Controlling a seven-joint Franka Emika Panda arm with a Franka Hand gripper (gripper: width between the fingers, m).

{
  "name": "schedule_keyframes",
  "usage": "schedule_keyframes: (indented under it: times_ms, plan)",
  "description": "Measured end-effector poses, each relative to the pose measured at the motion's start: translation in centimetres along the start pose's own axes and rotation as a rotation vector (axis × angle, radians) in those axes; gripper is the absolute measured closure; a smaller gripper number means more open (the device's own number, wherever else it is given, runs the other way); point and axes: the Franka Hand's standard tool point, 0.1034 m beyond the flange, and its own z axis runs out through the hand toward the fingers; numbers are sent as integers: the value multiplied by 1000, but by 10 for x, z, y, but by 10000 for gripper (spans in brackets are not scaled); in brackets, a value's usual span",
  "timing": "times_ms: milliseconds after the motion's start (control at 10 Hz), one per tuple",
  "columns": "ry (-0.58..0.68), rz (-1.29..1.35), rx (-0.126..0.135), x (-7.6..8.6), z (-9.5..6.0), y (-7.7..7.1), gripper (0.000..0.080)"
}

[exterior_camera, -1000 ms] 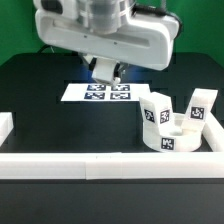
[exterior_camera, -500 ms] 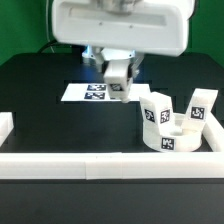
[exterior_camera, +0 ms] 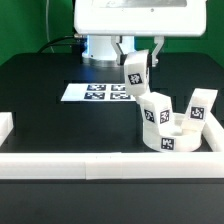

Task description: Assemble stool

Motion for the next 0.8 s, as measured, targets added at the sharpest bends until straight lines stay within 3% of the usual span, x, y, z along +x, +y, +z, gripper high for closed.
schedule_keyframes:
  times_ms: [300,600,800]
  plan:
    - [-42,-221,-48,-15,-6,-47,474]
    - [-38,-219,-43,-14,-6,-46,474]
    - [8,-410,-62,-18,-6,-57,474]
